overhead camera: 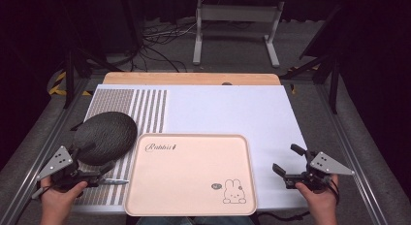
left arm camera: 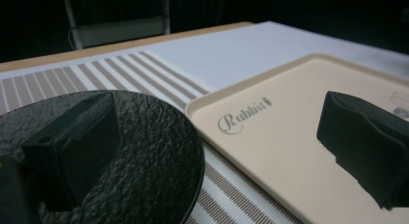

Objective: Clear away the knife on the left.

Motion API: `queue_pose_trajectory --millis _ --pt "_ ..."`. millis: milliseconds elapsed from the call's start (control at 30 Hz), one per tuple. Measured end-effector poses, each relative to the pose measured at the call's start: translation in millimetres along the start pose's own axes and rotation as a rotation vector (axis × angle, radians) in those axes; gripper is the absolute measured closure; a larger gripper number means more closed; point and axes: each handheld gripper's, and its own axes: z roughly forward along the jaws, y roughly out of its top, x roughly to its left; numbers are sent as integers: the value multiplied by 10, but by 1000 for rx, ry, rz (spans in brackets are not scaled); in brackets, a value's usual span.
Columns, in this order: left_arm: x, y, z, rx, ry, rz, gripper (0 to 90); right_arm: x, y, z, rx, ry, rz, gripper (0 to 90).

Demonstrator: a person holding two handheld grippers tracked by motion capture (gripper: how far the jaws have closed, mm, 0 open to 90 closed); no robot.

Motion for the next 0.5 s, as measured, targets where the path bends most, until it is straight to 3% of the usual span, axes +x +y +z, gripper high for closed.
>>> queue_pose_trajectory --millis 500 --pt "52 250 -61 286 -32 124 45 1 -11 22 6 12 8 25"
